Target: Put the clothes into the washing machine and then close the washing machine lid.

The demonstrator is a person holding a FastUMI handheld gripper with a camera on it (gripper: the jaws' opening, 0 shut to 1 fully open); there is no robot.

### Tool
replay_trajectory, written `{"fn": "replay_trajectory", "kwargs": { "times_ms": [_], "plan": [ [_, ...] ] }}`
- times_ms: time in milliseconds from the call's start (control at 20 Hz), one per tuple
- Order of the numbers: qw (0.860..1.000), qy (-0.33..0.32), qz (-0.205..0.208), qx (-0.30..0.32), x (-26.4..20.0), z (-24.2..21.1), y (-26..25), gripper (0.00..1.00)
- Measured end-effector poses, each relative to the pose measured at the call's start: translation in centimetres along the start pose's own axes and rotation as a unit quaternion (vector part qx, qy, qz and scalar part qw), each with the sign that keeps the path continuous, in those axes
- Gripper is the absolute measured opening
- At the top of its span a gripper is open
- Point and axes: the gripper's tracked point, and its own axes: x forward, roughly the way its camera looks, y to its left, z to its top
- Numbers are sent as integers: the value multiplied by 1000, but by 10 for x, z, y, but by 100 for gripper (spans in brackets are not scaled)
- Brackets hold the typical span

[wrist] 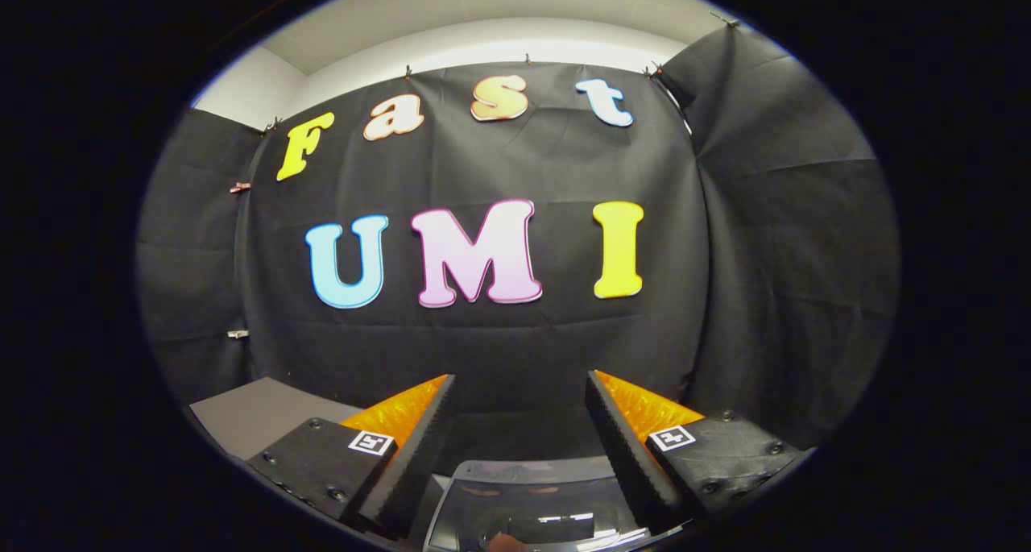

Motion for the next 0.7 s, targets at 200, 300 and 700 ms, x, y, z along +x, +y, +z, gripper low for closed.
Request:
{"fn": "replay_trajectory", "kwargs": {
  "times_ms": [200,300,700],
  "plan": [
    [1000,-27,1,-4,-4,19,-1,99],
    [1000,-27,0,-10,-6,20,-1,99],
    [999,-23,-4,-39,-6,17,5,99]
  ]
}}
